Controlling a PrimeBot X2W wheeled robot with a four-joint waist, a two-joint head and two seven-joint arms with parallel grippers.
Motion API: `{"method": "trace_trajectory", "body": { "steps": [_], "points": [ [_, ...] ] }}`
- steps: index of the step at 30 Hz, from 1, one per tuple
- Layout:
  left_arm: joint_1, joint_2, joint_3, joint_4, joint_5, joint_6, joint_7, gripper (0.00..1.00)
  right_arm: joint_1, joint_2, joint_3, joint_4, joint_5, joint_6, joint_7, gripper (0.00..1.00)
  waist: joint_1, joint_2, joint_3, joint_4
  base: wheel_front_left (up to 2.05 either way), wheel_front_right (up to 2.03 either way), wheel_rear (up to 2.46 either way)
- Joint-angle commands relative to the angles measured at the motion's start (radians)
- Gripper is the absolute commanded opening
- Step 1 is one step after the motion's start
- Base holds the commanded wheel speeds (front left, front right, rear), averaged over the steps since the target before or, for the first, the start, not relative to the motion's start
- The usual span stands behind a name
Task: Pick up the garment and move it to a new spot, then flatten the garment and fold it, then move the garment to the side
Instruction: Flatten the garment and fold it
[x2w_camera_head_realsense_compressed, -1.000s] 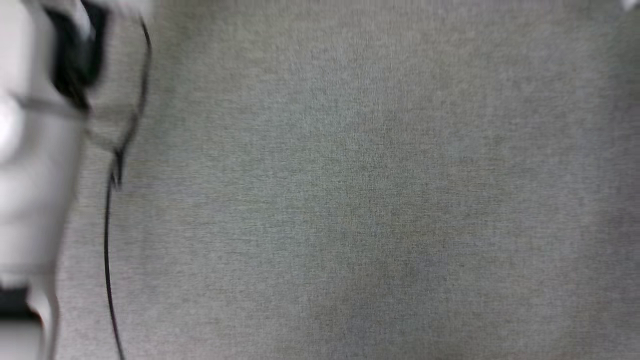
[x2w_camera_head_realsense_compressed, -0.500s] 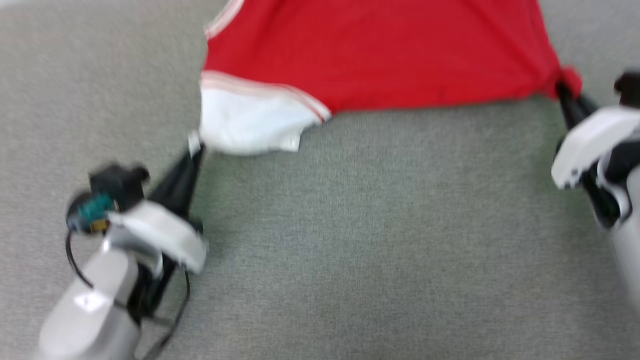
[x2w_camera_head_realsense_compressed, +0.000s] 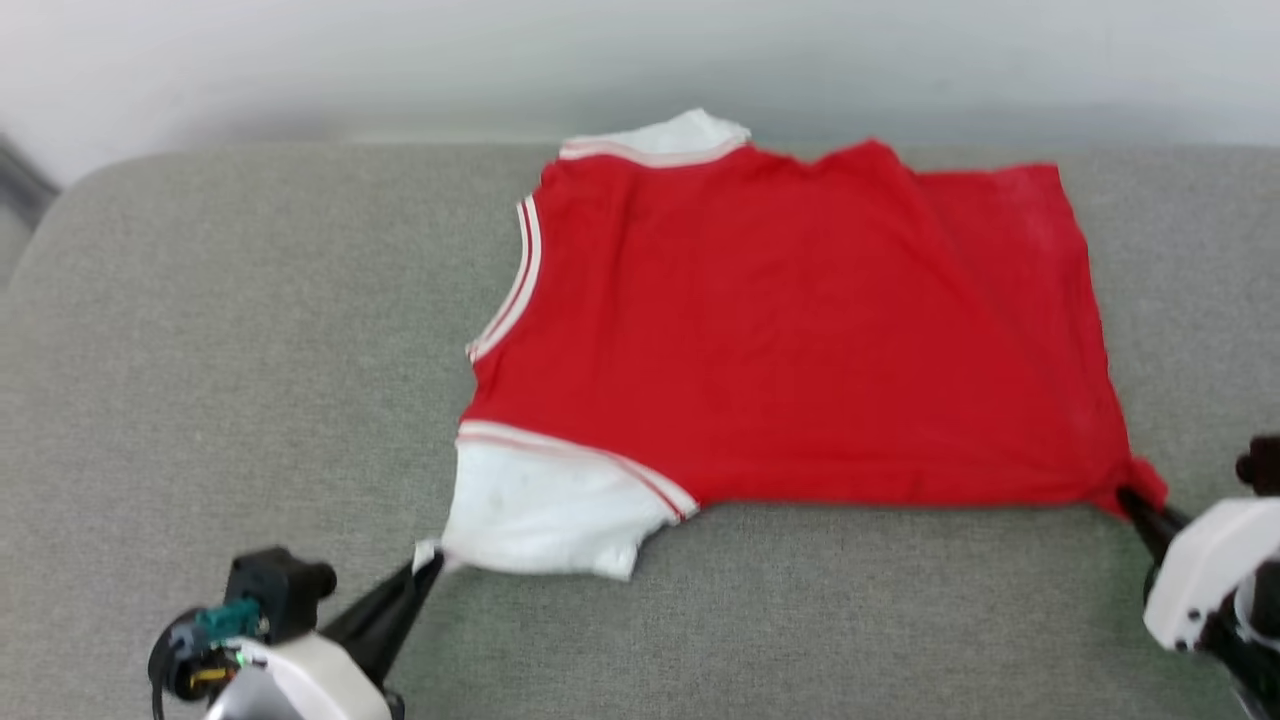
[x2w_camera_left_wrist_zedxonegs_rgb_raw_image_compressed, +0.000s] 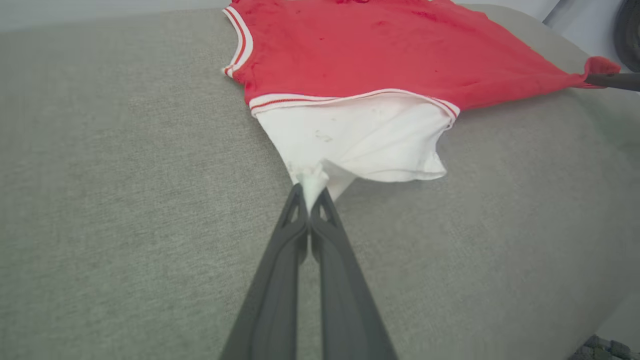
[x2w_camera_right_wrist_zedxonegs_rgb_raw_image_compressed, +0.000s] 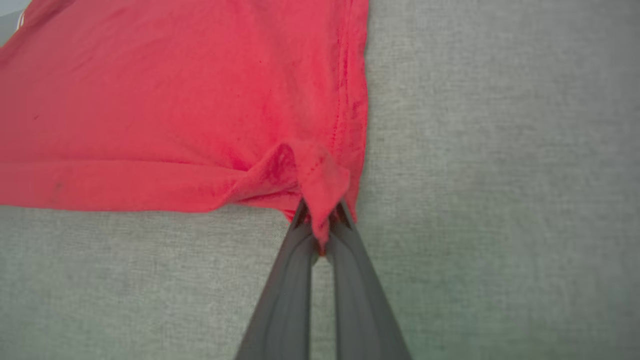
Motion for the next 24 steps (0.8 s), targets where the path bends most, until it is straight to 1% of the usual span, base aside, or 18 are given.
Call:
{"method": "trace_trajectory", "body": {
  "steps": [1,8,9,10,14,16,19,21,24],
  "points": [
    [0.044,0.019,-0.006,-0.034,-0.013,0.007,0.022,0.00,0.062,-0.014,-0.023,-0.045,0.021,-0.001,0.028,0.00,0.0003,0.0000,-0.036,0.001,0.00,0.00,0.00],
    [0.193,0.087,-0.042,-0.153,-0.088,0.012,0.129,0.00,0.253,-0.025,-0.098,-0.244,0.053,-0.001,0.155,0.00,0.0003,0.0000,-0.067,-0.009,0.00,0.00,0.00],
    [0.193,0.087,-0.042,-0.153,-0.088,0.012,0.129,0.00,0.253,-0.025,-0.098,-0.244,0.053,-0.001,0.155,0.00,0.0003,0.0000,-0.067,-0.009,0.00,0.00,0.00],
    [0.213,0.097,-0.046,-0.166,-0.106,0.014,0.148,0.00,0.275,-0.026,-0.111,-0.270,0.053,-0.001,0.174,0.00,0.0003,0.0000,-0.068,-0.010,0.00,0.00,0.00],
    [0.275,0.139,-0.054,-0.214,-0.167,0.020,0.217,0.00,0.363,-0.019,-0.159,-0.355,0.069,-0.001,0.277,0.00,0.0003,0.0000,-0.065,-0.015,0.00,0.00,0.00],
    [0.289,0.160,-0.061,-0.236,-0.175,0.017,0.243,0.00,0.388,-0.013,-0.185,-0.396,0.077,-0.001,0.313,0.00,0.0003,0.0000,-0.059,-0.018,0.00,0.00,0.00],
    [0.291,0.164,-0.063,-0.258,-0.185,0.011,0.252,0.00,0.428,0.002,-0.203,-0.443,0.088,-0.001,0.357,0.00,0.0003,0.0000,-0.052,-0.018,0.00,0.00,0.00],
    [0.276,0.157,-0.051,-0.268,-0.187,0.016,0.239,0.00,0.437,0.010,-0.216,-0.473,0.094,-0.001,0.372,0.00,0.0003,0.0000,-0.046,-0.020,0.00,0.00,0.00],
    [0.248,0.154,-0.030,-0.277,-0.174,0.006,0.205,0.00,0.431,0.021,-0.236,-0.509,0.102,-0.001,0.381,0.00,0.0003,0.0000,-0.036,-0.024,0.00,0.00,0.00]
  ]
}}
